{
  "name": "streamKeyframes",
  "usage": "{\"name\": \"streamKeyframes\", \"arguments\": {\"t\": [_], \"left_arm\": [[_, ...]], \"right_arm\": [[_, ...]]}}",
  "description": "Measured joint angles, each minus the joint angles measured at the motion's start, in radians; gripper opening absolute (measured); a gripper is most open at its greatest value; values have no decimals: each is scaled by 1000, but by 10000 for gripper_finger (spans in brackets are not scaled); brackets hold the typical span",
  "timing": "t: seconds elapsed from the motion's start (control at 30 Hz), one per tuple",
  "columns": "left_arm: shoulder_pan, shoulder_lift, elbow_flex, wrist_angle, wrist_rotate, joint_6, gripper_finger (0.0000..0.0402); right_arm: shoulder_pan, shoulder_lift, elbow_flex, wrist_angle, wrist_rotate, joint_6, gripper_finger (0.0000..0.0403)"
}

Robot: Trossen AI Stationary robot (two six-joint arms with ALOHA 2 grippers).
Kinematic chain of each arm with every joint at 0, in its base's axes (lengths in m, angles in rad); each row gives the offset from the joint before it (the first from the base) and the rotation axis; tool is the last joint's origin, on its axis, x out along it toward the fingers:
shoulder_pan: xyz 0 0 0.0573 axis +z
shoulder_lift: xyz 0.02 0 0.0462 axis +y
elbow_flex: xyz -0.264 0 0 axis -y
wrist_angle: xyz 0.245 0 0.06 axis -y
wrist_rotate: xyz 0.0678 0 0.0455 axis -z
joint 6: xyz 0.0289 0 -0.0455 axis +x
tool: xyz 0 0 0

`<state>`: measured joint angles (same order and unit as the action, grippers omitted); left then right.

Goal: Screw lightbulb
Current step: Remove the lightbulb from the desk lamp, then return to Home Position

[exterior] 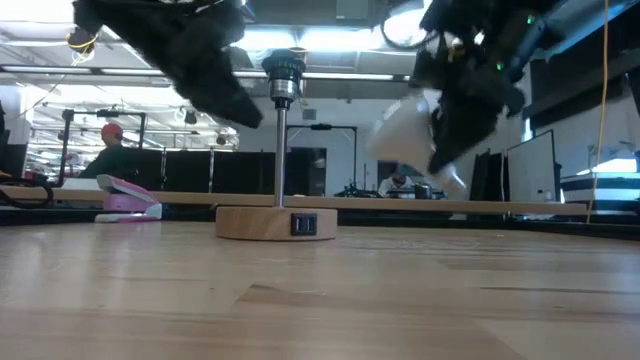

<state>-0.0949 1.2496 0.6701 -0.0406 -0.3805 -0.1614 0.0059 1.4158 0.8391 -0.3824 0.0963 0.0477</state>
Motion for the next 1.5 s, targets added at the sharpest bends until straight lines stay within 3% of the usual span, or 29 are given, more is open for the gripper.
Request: {"name": "streamKeyframes", "arguments": {"t": [0.23,0.47,0.73,0.9,1.03,1.17,1.3,1.5], "left_arm": [[-39,-36,-1,-192,0,-117,210],[-57,-32,-8,-194,0,-127,210],[-56,-32,-8,-181,0,-128,210],[-59,-62,-8,-186,0,-126,210],[-67,-159,-8,-188,-2,-50,210],[-57,-309,-12,-178,-31,21,210],[-53,-468,-96,-85,-35,91,210],[-55,-656,-261,79,-33,101,210]], "right_arm": [[-29,122,0,-95,11,-39,151],[-33,193,1,-77,17,-55,154],[-33,199,4,-66,51,-55,287],[-32,166,89,-242,84,-55,306],[-32,93,168,-404,49,-37,290],[-32,-53,162,-457,-14,6,253],[-32,-251,82,-338,-44,28,191],[-32,-575,-159,39,-63,53,77]]}}
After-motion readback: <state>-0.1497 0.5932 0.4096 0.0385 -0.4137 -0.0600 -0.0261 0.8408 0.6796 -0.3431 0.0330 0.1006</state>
